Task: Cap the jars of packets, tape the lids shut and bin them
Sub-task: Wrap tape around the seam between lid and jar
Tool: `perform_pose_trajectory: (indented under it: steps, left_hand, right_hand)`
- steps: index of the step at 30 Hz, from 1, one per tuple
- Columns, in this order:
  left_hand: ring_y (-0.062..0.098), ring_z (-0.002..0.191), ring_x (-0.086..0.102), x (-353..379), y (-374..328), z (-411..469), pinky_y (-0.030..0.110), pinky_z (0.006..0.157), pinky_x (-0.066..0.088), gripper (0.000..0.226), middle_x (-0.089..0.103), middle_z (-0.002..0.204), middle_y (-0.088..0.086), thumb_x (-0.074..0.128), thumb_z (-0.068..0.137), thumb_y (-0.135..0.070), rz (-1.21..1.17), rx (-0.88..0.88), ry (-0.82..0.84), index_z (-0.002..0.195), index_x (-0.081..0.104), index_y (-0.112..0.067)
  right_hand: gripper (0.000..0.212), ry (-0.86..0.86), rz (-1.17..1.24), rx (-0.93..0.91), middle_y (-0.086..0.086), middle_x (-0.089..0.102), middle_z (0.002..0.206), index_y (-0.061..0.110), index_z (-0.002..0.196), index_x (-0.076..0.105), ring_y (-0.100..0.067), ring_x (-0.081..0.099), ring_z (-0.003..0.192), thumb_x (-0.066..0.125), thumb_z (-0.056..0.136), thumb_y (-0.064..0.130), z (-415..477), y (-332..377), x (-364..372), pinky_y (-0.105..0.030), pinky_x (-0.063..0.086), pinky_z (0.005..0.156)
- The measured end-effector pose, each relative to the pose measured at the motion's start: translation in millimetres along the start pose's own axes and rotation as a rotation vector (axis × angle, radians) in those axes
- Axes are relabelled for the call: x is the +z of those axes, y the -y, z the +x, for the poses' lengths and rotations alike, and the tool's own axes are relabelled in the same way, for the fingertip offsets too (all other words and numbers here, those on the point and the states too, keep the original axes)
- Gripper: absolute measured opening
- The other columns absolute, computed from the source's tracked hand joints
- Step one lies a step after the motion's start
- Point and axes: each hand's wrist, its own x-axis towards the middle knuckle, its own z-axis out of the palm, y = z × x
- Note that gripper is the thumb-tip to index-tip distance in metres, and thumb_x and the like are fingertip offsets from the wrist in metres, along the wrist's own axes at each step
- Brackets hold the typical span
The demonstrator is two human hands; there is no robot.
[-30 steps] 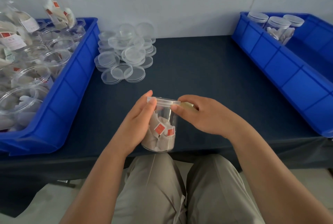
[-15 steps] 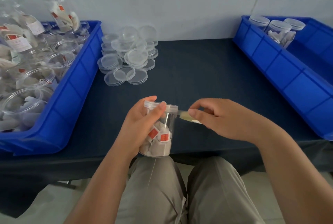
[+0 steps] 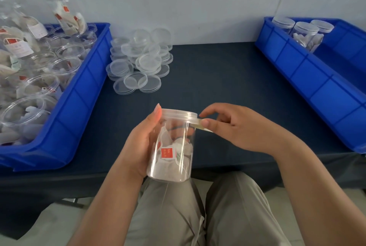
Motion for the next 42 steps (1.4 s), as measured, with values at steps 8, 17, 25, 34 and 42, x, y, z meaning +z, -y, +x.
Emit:
perform_pose_trajectory:
  steps: [8, 17, 25, 34, 42]
  left_hand:
    - [0.034, 0.111, 0.068, -2, 2, 6, 0.046, 0.088, 0.058, 0.08, 0.06, 0.145, 0.026, 0.075, 0.09, -0.064, 0.052, 0.133, 0.118, 0.141, 0.062, -0.004]
    - [0.012, 0.102, 0.075, 7, -4, 0, 0.024, 0.078, 0.062, 0.064, 0.077, 0.108, -0.01, 0.045, 0.079, -0.096, 0.721, 0.342, -0.247, 0.113, 0.071, -0.049]
    - [-0.013, 0.111, 0.063, 33, 17, -1, 0.003, 0.077, 0.049, 0.021, 0.066, 0.118, -0.037, 0.05, 0.098, -0.068, 0.772, 0.441, -0.392, 0.116, 0.061, -0.063]
    - [0.006, 0.088, 0.076, 23, 4, 3, 0.022, 0.07, 0.055, 0.055, 0.077, 0.098, -0.017, 0.065, 0.071, -0.081, 0.767, 0.413, -0.469, 0.11, 0.071, -0.041]
    - [0.024, 0.086, 0.078, 19, -3, -3, 0.029, 0.07, 0.061, 0.078, 0.078, 0.091, 0.003, 0.063, 0.058, -0.101, 0.64, 0.245, -0.32, 0.097, 0.076, -0.036]
  right_hand:
    - [0.053, 0.049, 0.022, -0.046, 0.024, 0.066, 0.092, 0.07, 0.134, 0.045, 0.002, 0.064, 0.078, 0.035, 0.088, 0.093, -1, -1, 1, -0.017, 0.044, 0.063]
    - [0.051, 0.001, 0.06, -0.036, 0.01, 0.069, 0.093, 0.075, 0.131, 0.045, -0.01, 0.065, 0.08, 0.034, 0.086, 0.096, -4, -8, 8, -0.032, 0.059, 0.071]
    - [0.053, -0.224, 0.026, 0.003, 0.035, 0.068, 0.097, 0.058, 0.128, 0.058, 0.004, 0.064, 0.087, 0.041, 0.089, 0.088, -14, 10, 24, -0.02, 0.05, 0.068]
    - [0.063, 0.027, -0.043, 0.082, 0.018, 0.064, 0.095, 0.048, 0.145, 0.045, 0.01, 0.059, 0.092, 0.032, 0.094, 0.083, -24, 11, 4, -0.02, 0.043, 0.074]
    - [0.079, 0.028, -0.149, 0.111, 0.022, 0.065, 0.087, 0.034, 0.091, 0.064, 0.003, 0.061, 0.071, 0.02, 0.077, 0.098, -21, 7, -11, -0.024, 0.043, 0.06]
